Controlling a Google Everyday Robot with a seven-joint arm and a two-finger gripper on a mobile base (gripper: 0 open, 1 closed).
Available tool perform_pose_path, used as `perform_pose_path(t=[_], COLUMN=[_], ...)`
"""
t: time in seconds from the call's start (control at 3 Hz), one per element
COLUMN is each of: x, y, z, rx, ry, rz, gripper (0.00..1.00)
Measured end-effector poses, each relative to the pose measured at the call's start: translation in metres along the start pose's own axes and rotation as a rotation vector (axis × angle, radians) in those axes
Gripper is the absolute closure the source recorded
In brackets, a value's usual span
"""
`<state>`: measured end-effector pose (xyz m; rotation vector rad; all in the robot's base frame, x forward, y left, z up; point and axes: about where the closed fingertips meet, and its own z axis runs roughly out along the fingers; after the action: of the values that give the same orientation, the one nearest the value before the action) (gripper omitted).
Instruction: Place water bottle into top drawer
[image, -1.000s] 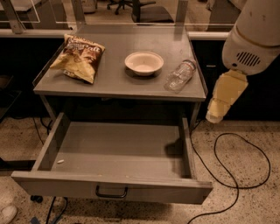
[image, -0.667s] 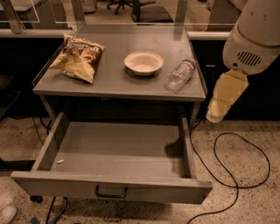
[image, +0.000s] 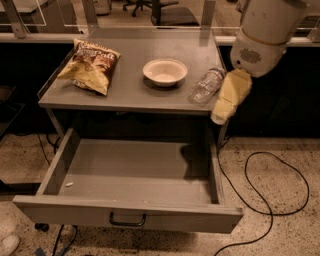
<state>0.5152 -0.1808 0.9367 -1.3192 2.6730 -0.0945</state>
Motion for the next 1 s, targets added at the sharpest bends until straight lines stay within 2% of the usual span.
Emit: perform_pose_path(t=[0.33, 0.67, 1.0], x=[-0.016, -0.023, -0.041], y=[-0.013, -0.017, -0.019], z=[0.012, 0.013, 0.018], rx=[-0.031, -0.018, -0.087], ry=[0.019, -0.005, -0.036], rz=[0.069, 0.071, 0.149], gripper=[0.0, 0.0, 0.0])
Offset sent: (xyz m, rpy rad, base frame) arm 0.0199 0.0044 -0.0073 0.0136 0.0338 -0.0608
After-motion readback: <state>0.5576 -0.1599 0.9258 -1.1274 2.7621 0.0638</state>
